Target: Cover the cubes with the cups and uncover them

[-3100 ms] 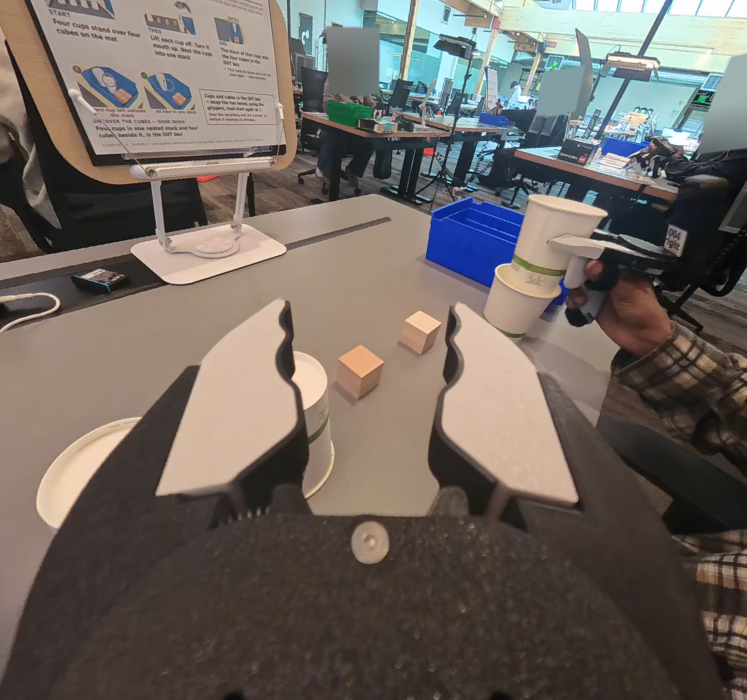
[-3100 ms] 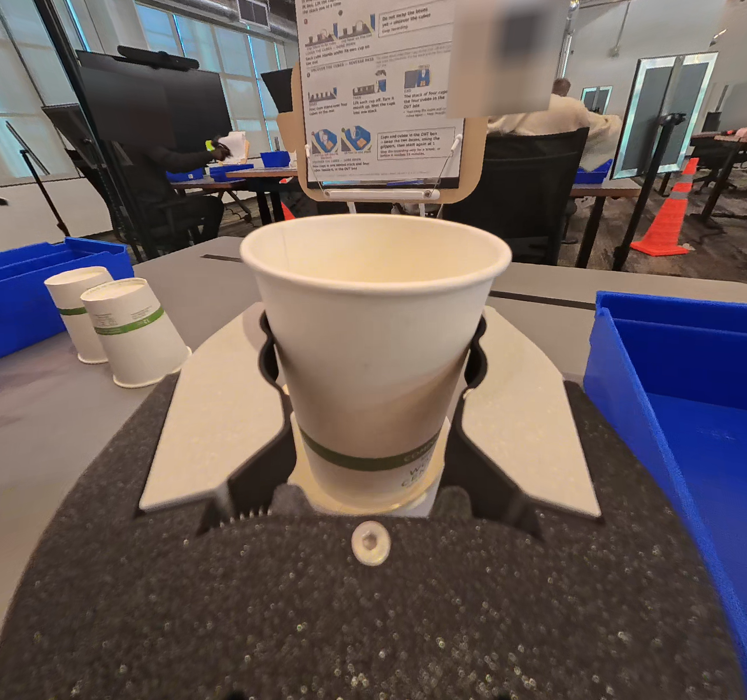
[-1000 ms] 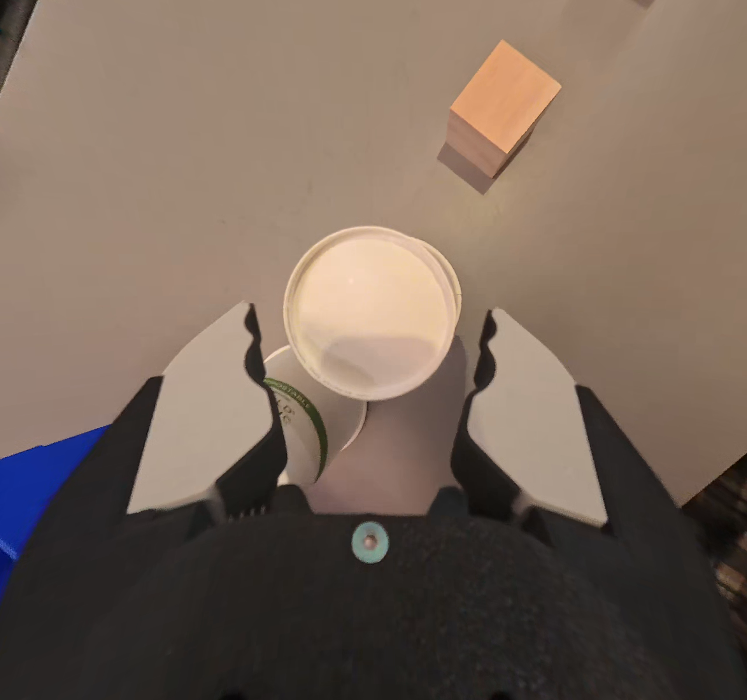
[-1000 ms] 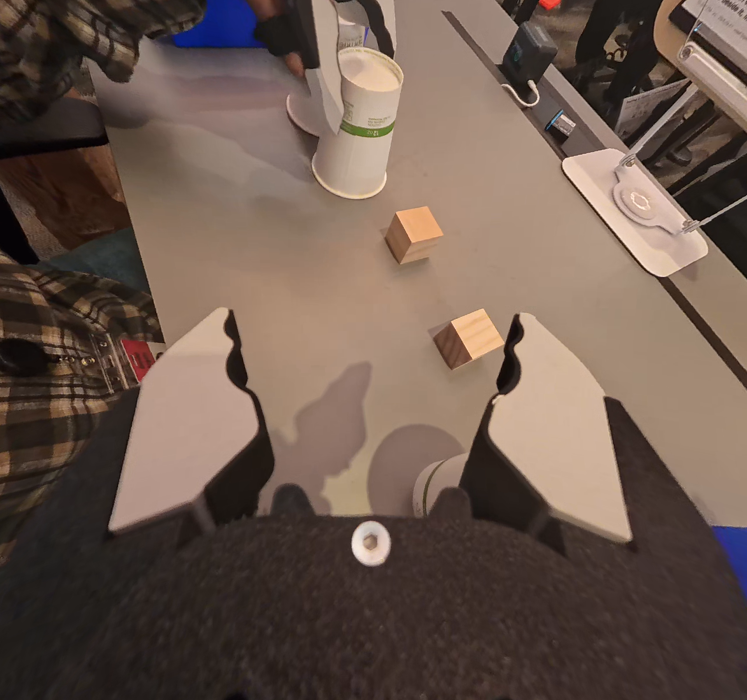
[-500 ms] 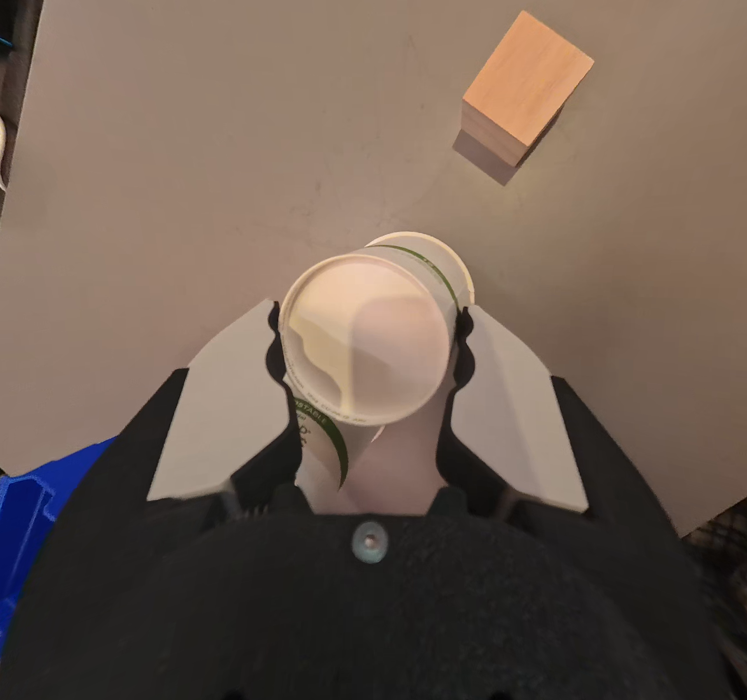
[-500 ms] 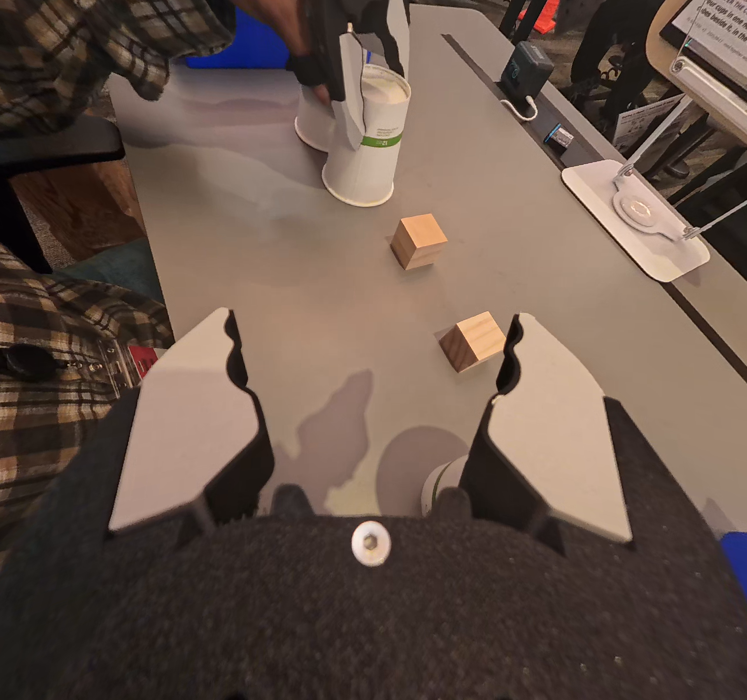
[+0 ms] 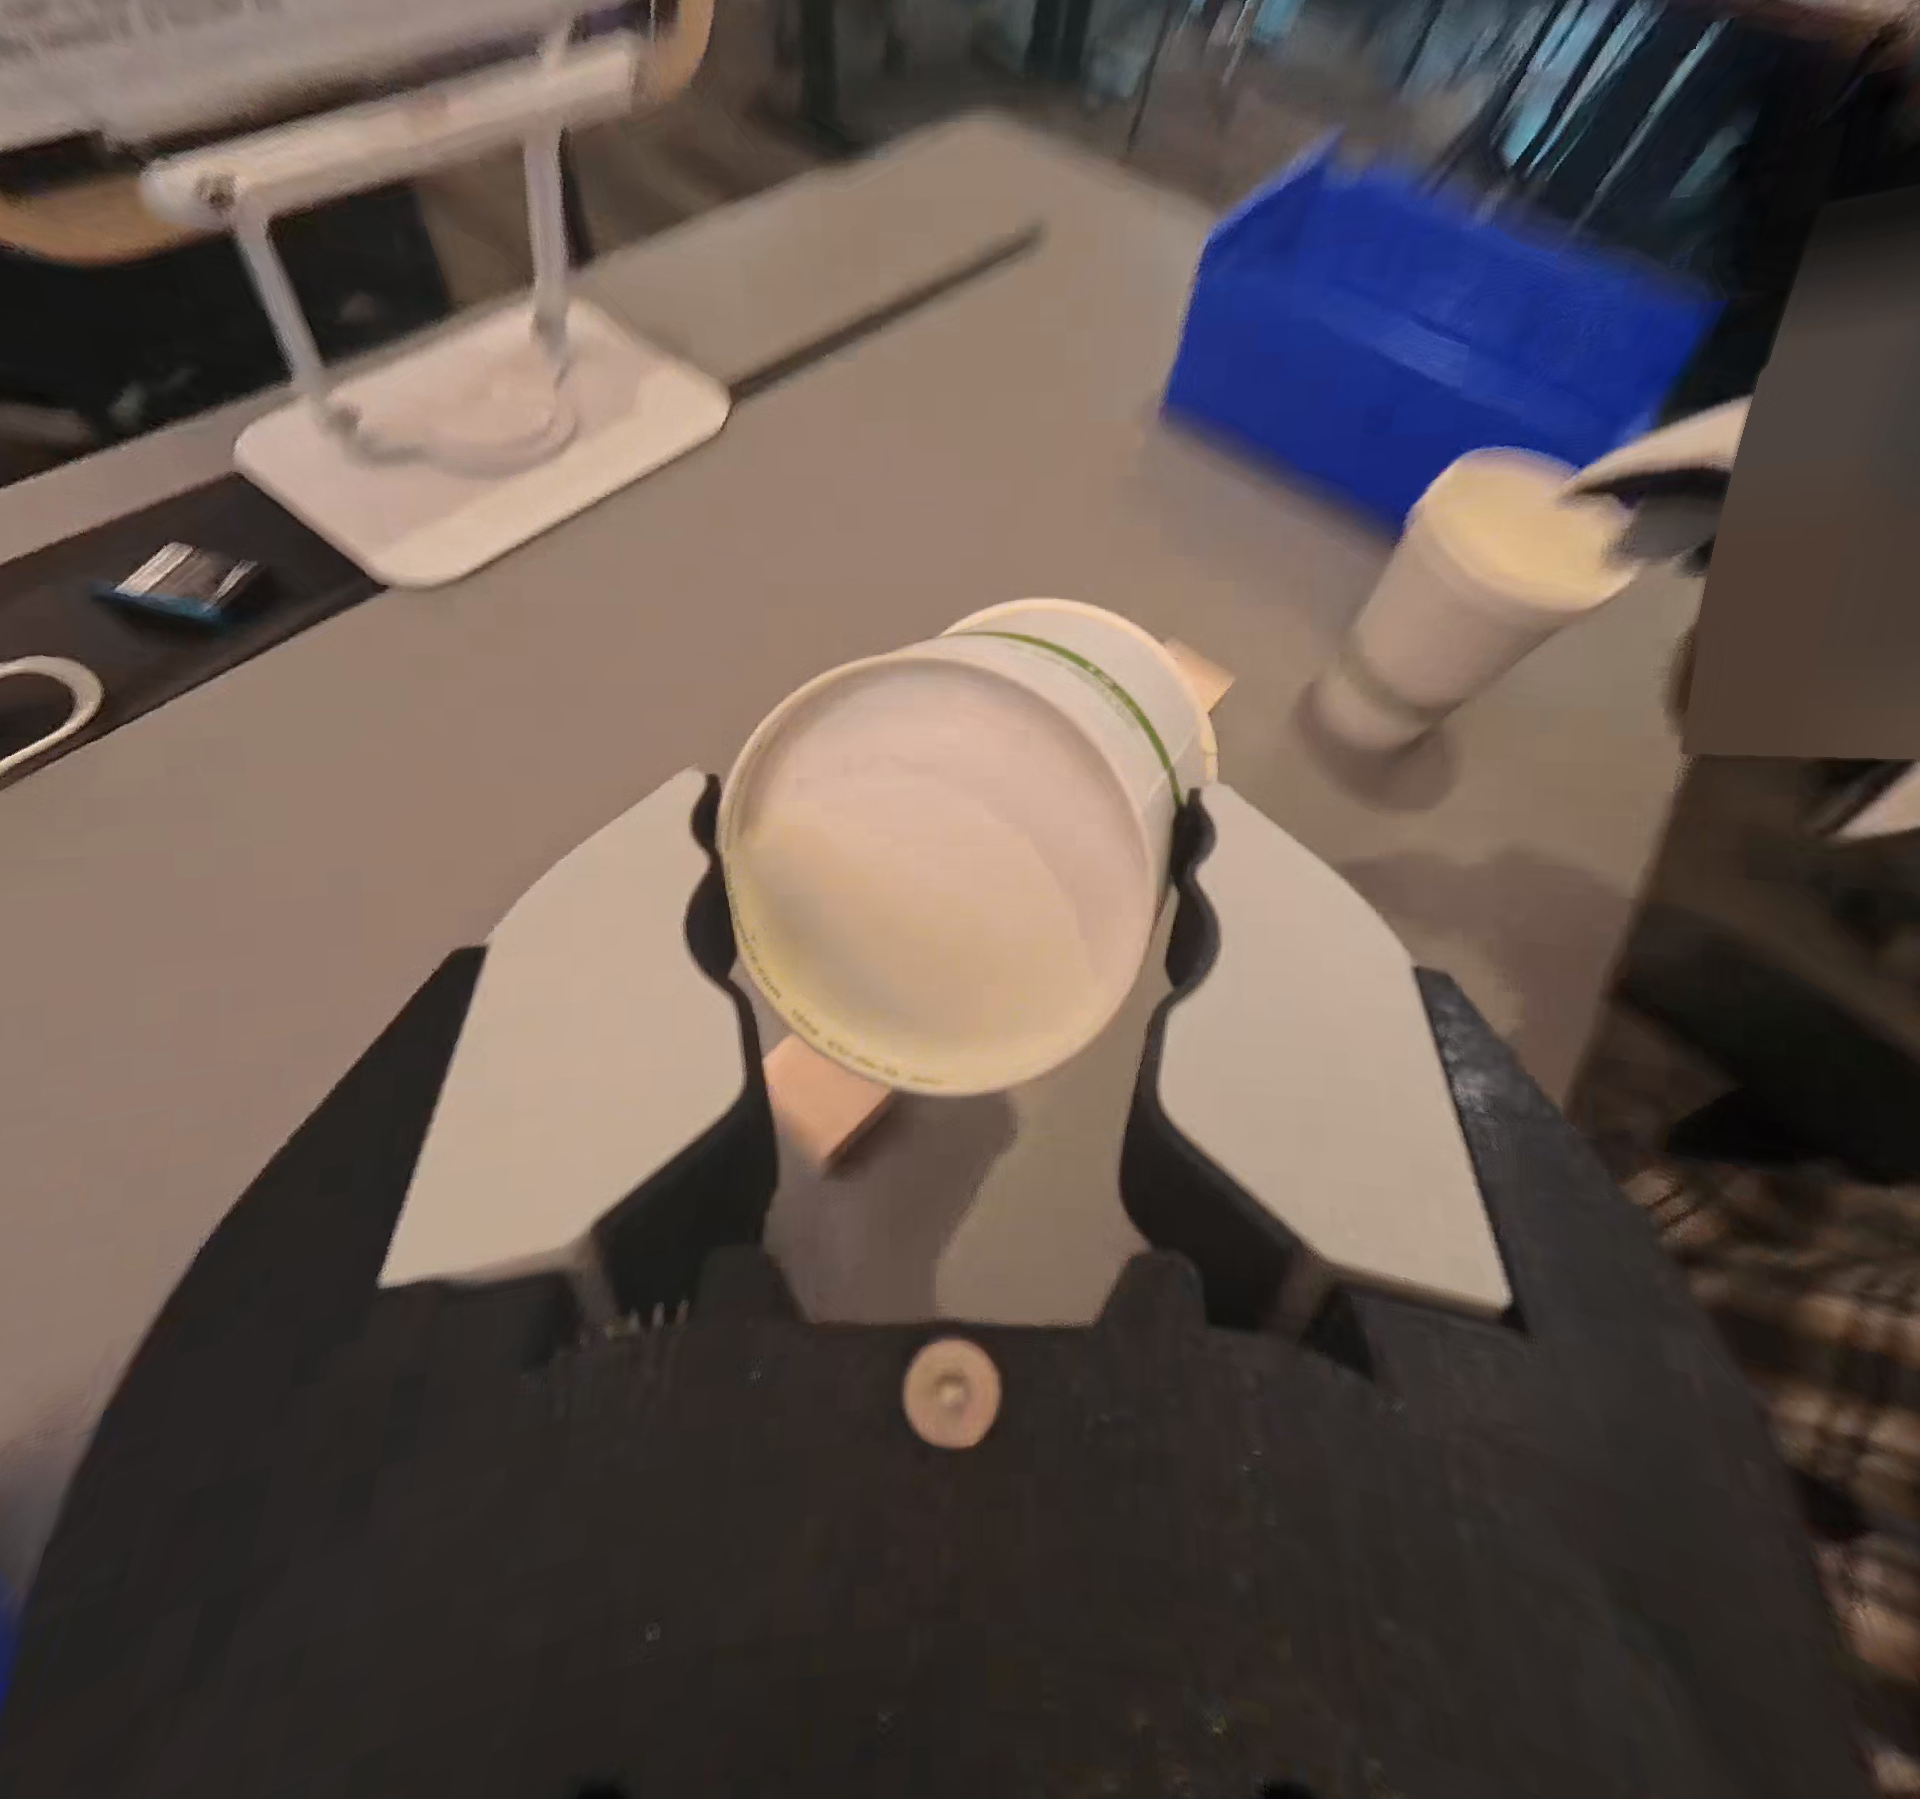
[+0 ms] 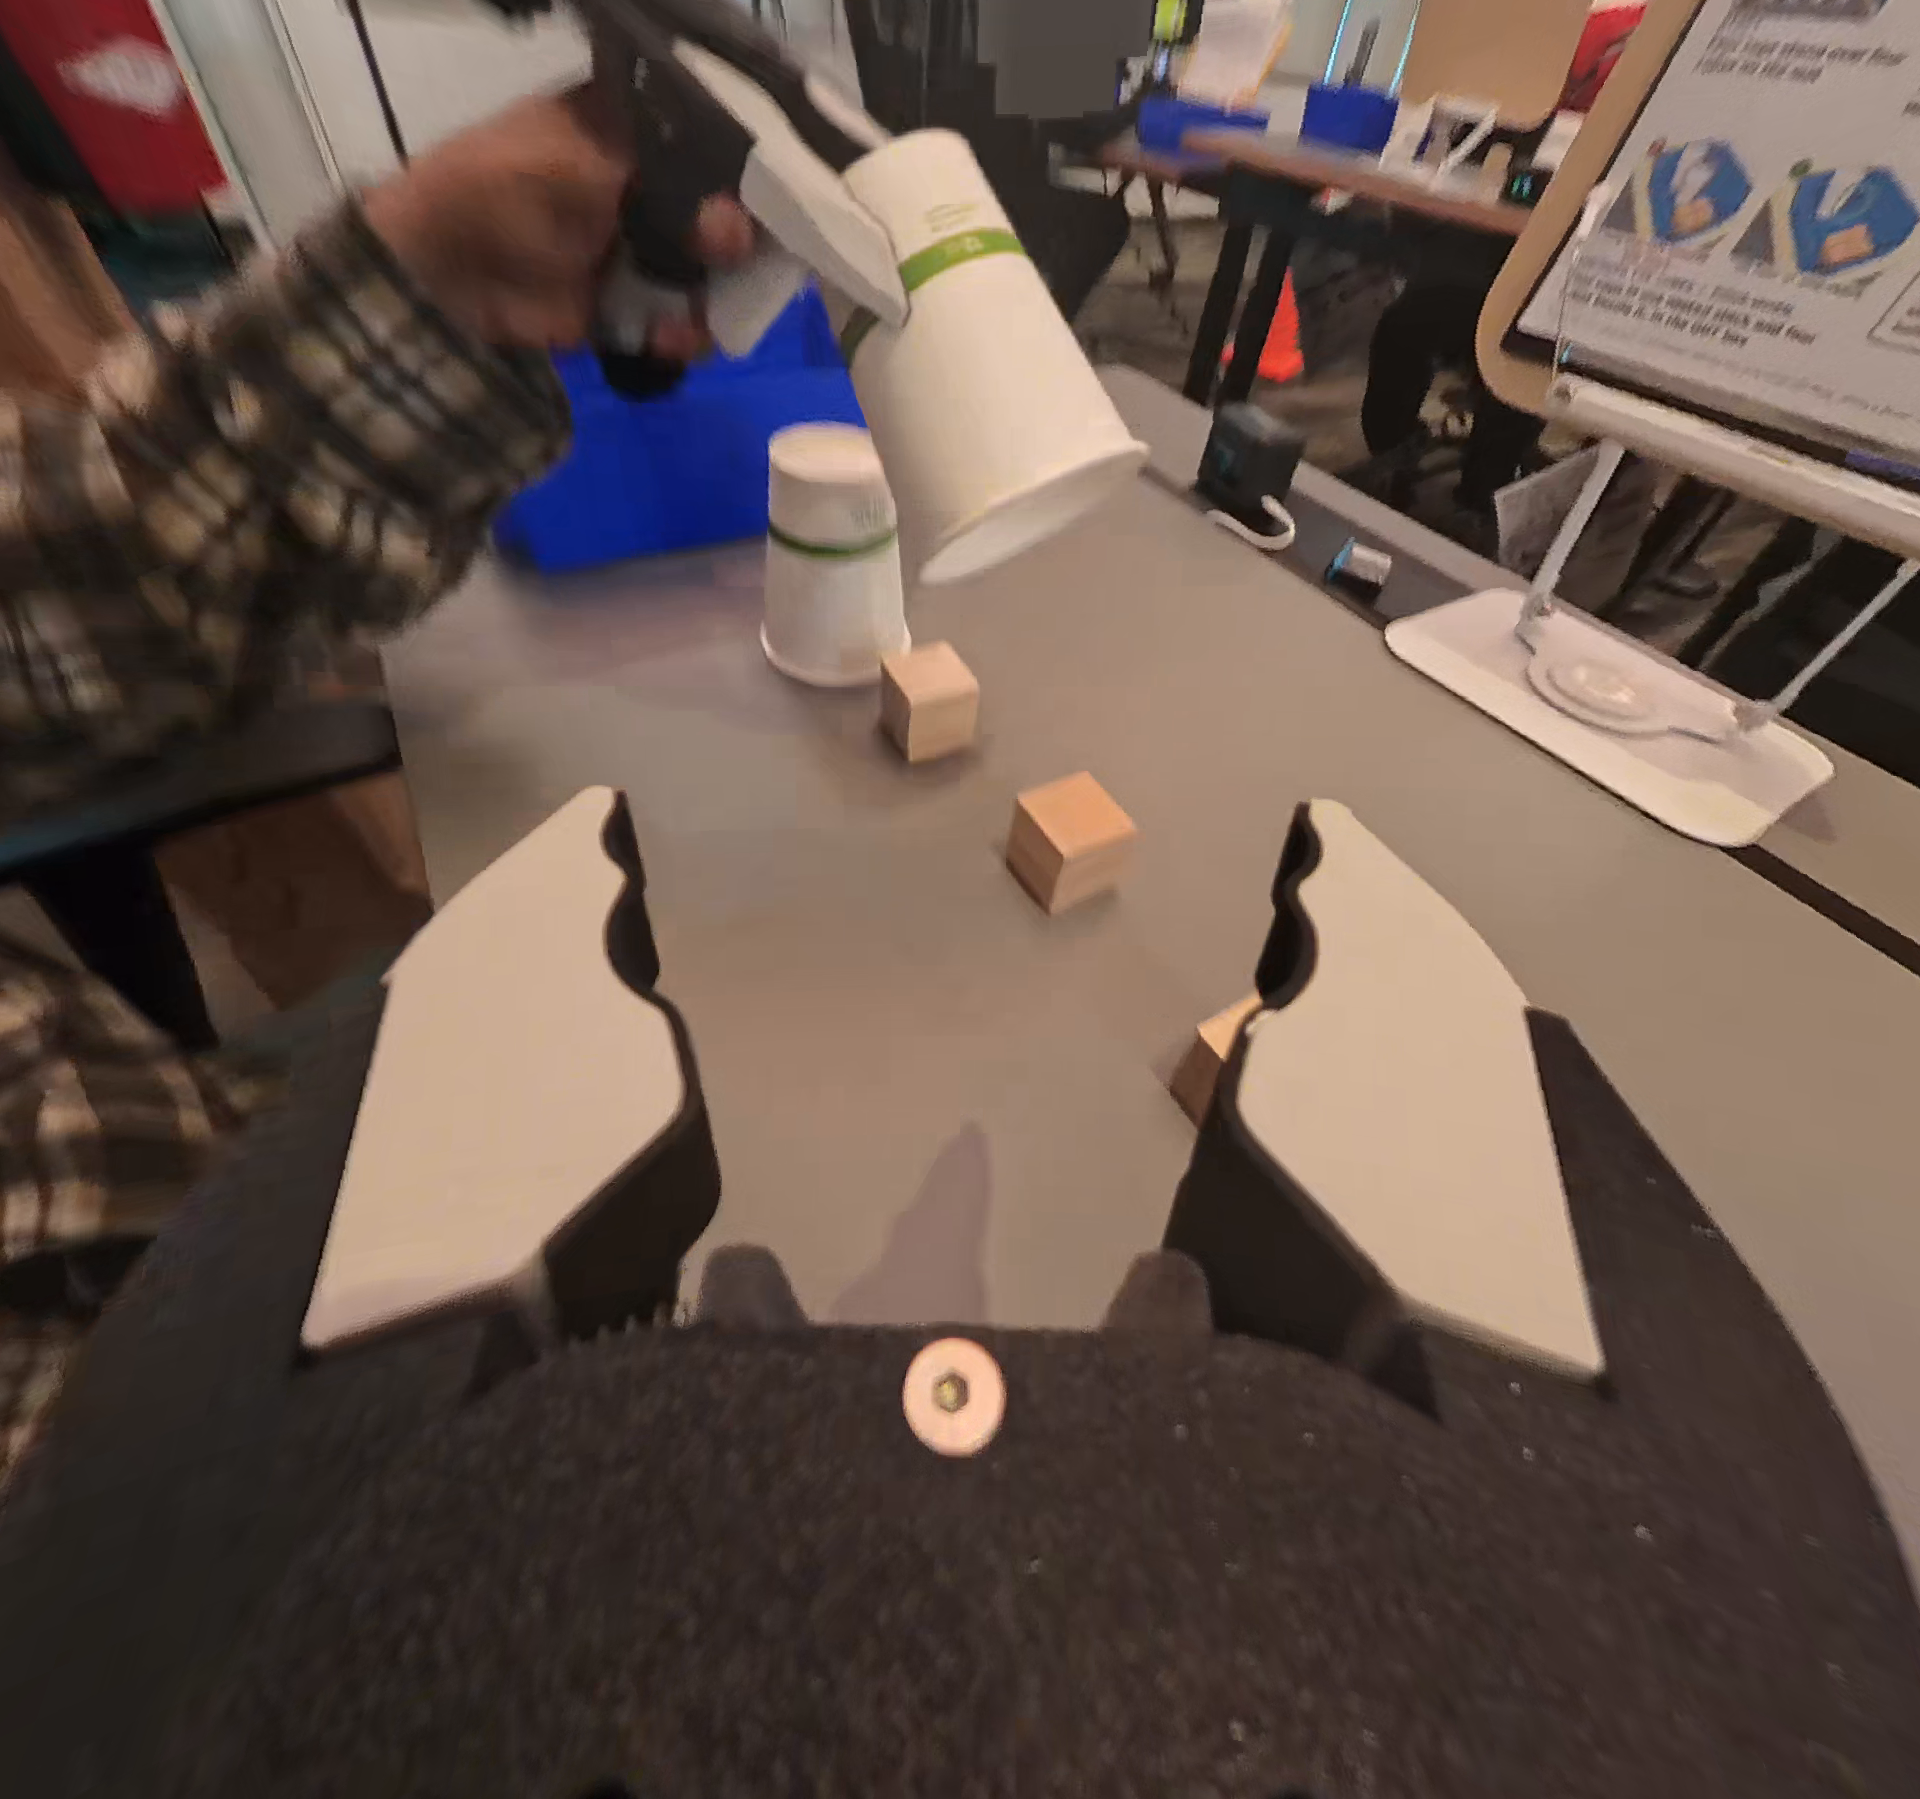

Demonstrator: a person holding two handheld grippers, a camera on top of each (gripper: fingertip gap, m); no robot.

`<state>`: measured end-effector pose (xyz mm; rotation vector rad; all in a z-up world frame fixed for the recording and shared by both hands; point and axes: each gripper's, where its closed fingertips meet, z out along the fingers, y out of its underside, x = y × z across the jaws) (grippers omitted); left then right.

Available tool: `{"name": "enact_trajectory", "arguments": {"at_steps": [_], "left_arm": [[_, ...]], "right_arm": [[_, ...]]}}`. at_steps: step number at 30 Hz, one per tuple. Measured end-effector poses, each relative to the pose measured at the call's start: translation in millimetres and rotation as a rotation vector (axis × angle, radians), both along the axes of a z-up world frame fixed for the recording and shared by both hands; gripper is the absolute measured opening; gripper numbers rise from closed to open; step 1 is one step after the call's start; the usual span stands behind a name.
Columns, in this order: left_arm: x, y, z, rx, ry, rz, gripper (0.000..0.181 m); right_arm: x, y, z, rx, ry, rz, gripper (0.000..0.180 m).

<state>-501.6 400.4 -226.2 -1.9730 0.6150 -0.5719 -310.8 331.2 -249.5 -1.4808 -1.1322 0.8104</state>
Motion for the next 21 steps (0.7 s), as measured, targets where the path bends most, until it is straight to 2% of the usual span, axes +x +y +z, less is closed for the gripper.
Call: {"name": "enact_trajectory", "arguments": {"at_steps": [3, 6, 10, 11, 13, 14, 17, 21], "left_arm": [[28.4, -15.5, 24.9, 0.069, -0.281, -0.068, 0.082], [57.9, -31.2, 36.2, 0.089, -0.507, -0.139, 0.081], [88.3, -44.9, 36.9, 0.062, -0.701, -0.207, 0.082], [95.4, -47.8, 34.8, 0.047, -0.724, -0.229, 0.082], [107.6, -52.4, 28.8, 0.011, -0.748, -0.266, 0.081], [109.2, -53.2, 28.1, 0.015, -0.762, -0.273, 0.077], [108.6, -58.2, 26.5, -0.01, -0.764, -0.323, 0.078], [88.0, -62.2, 29.8, 0.046, -0.673, -0.3, 0.084]], "right_arm": [[-19.9, 3.0, 13.3, -0.038, 0.155, 0.021, 0.11], [-39.2, 3.1, 20.1, -0.055, 0.23, 0.062, 0.102], [-55.7, -1.0, 25.1, 0.004, 0.222, 0.1, 0.073], [-56.9, -2.9, 27.6, 0.028, 0.217, 0.114, 0.062], [-55.4, -12.8, 30.7, 0.076, 0.184, 0.185, 0.018], [-52.4, -17.2, 31.5, 0.093, 0.157, 0.217, 0.004], [-41.1, -23.2, 34.8, 0.099, 0.058, 0.265, 0.0], [-4.1, -11.3, 45.7, 0.182, -0.185, 0.227, 0.0]]}}
